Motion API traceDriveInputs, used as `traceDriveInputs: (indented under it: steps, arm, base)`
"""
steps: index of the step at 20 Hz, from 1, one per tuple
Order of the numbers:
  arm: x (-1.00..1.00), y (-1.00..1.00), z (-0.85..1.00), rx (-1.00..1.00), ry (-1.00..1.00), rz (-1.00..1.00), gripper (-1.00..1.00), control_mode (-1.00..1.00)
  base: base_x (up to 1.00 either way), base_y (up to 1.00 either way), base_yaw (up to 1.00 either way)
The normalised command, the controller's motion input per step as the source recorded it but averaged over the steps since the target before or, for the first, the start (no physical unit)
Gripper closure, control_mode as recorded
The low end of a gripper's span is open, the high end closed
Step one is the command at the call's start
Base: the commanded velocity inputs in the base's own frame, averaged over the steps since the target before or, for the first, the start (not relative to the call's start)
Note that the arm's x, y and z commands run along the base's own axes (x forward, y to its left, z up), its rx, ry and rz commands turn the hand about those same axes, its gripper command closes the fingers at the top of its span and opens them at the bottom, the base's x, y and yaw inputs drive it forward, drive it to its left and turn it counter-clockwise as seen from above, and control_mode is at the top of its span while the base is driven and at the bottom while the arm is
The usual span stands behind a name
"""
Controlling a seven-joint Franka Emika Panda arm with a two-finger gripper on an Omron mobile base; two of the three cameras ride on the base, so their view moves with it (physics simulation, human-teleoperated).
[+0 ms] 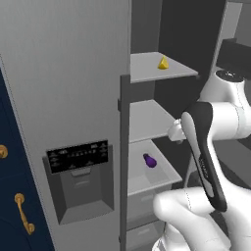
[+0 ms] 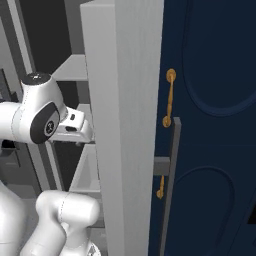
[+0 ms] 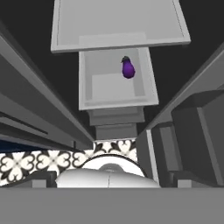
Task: Grab a lemon wedge from the fridge and one ice cube from the ice bowl, and put them in the glass of lemonade.
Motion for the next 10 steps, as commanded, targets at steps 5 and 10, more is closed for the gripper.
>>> traceDriveInputs:
  steps: [5,10]
  arm:
    - [0.2,0.02,0.1,0.0,-0.06,0.03,-1.0,-1.0]
    - [0.66,0.29,0.25,0.0,-0.06,-0.01,-1.0,-1.0]
  base:
    - [0.0,0.0,0.0]
    - [0.0,0.0,0.0]
